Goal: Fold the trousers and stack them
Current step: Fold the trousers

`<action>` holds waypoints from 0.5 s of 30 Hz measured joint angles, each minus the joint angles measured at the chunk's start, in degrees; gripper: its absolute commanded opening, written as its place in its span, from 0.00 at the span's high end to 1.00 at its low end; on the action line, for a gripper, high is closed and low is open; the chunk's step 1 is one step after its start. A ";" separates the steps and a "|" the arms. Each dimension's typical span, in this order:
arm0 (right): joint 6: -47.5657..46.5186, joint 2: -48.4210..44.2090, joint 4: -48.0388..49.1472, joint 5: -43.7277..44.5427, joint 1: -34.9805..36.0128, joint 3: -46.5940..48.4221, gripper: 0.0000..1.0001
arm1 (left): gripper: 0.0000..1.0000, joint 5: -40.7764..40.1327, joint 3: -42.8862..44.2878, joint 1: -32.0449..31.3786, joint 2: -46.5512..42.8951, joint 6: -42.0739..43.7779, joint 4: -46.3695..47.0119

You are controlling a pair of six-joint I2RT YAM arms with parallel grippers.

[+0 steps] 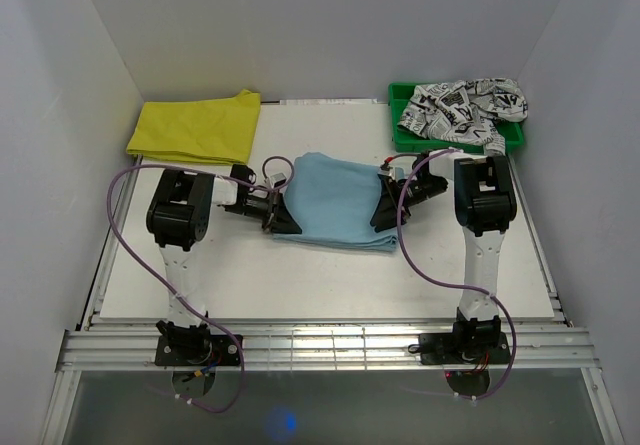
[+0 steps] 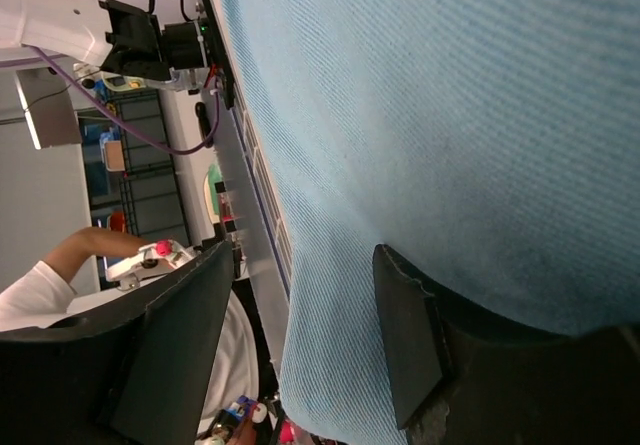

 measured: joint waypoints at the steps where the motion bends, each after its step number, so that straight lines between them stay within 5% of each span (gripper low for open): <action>1: -0.15 -0.11 -0.13 0.28 0.02 0.00 0.35 | 1.00 0.24 -1.11 0.22 -0.46 -0.66 1.31; 5: -2.51 -1.44 -1.84 3.41 0.07 0.04 0.35 | 1.00 -0.44 -5.01 0.72 -3.54 -1.53 3.10; 9: -7.85 -4.94 -4.50 10.60 -0.13 1.51 0.30 | 0.65 -3.37 -5.75 0.85 -8.68 -0.42 1.92; 15: -12.24 -9.16 -2.62 14.84 -3.17 12.41 0.08 | 0.62 -5.53 5.38 1.11 -16.06 -0.52 2.69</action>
